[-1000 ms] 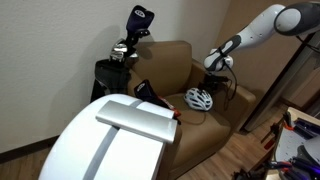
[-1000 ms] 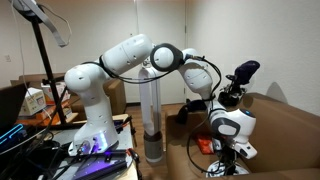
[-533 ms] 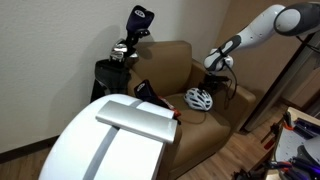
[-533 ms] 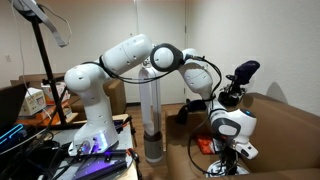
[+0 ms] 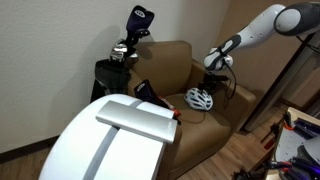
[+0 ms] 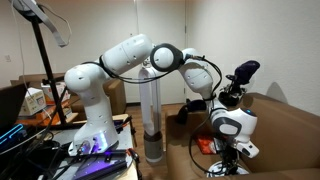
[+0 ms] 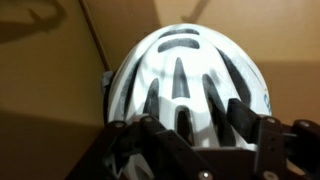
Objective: Move the helmet from the seat of the brown chair to the right arm rest
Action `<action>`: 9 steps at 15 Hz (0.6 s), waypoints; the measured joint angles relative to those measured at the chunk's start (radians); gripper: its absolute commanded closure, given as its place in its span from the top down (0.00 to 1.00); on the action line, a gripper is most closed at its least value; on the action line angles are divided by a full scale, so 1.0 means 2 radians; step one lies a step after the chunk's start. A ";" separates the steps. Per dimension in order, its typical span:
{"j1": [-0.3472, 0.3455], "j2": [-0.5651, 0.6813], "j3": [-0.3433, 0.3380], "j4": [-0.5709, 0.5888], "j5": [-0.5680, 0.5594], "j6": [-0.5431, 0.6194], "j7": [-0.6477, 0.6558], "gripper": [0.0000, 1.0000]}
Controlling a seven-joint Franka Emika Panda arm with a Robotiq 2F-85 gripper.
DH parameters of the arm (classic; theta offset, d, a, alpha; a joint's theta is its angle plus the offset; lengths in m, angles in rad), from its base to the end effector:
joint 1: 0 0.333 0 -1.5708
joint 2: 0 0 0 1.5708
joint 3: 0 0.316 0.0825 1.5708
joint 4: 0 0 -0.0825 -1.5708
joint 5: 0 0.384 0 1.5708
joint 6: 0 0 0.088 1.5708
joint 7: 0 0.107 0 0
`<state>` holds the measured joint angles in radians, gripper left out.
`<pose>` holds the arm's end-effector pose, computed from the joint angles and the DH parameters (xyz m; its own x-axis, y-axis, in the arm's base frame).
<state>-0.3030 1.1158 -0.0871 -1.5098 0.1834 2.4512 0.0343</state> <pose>0.6034 -0.2432 -0.0141 0.8491 -0.5011 -0.1673 -0.5093 -0.8606 -0.0074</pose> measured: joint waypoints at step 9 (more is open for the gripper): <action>-0.006 -0.001 0.002 0.012 0.000 0.000 0.000 1.00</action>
<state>-0.3156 1.1129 -0.0824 -1.4861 0.1839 2.4512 0.0337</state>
